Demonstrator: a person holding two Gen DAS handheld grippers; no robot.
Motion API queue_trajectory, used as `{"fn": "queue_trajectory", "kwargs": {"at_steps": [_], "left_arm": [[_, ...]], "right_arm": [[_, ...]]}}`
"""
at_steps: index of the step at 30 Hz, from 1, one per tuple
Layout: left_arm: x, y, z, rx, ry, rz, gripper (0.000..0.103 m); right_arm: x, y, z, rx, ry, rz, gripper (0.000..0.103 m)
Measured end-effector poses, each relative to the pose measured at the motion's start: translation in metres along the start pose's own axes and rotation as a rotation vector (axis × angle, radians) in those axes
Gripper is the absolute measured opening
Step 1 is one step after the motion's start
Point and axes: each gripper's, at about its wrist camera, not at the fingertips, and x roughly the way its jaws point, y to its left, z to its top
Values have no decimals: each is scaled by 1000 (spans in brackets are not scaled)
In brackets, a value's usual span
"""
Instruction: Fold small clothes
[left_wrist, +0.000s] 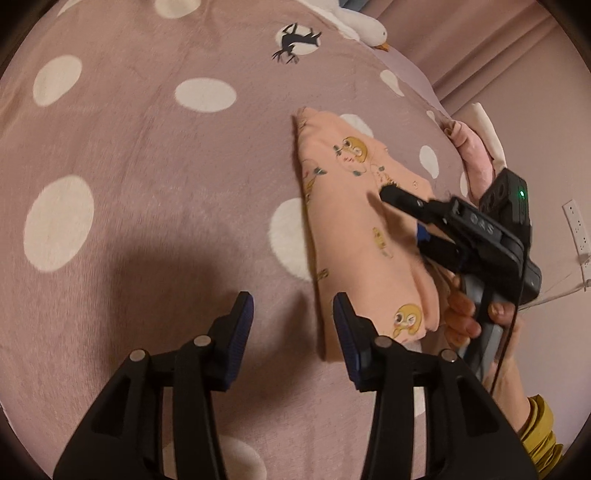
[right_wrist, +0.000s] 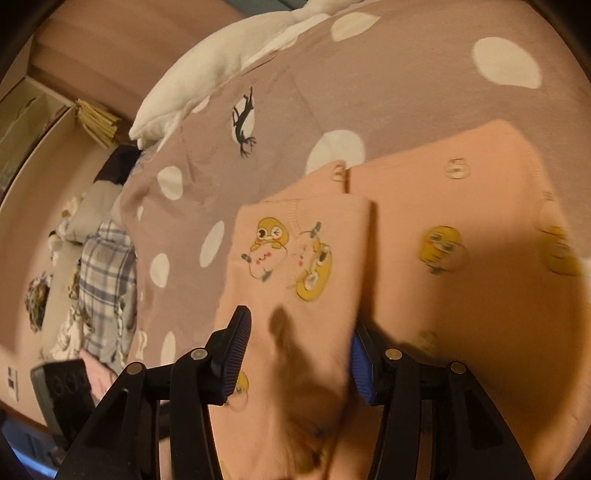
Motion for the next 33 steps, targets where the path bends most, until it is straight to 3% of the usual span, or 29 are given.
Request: {"fn": "queue_trajectory", "kwargs": {"at_steps": [5,6,12,15,22,27,28,33], "left_arm": [[-2,2,-4,-13,9,-5,44],[-2,1,-5,-15,11,-8,44],[-1,-14,-4,15,17,-6,44],[0,-22,-4,29,18,-12,44],[9,-46,-2,69,35,-24,44],[17,-72,8,104,29,-38,44],[18,-78,10,117,26,-39,44],[28,-105,18,184,6,-34,42]], "right_arm": [[-6,-3,0,-17,-30,-61,13],[-7,-2,-1,-24,-37,-60,9],[-48,19,4,-135,-128,-86,9],[-67,18,11,-166,-143,-146,9],[-97,-21,15,-117,-161,-248,9],[-88,-48,12,-58,-88,-308,11],[-90,-51,12,-43,-98,-305,16],[-120,-46,7,-58,-207,-335,17]]}}
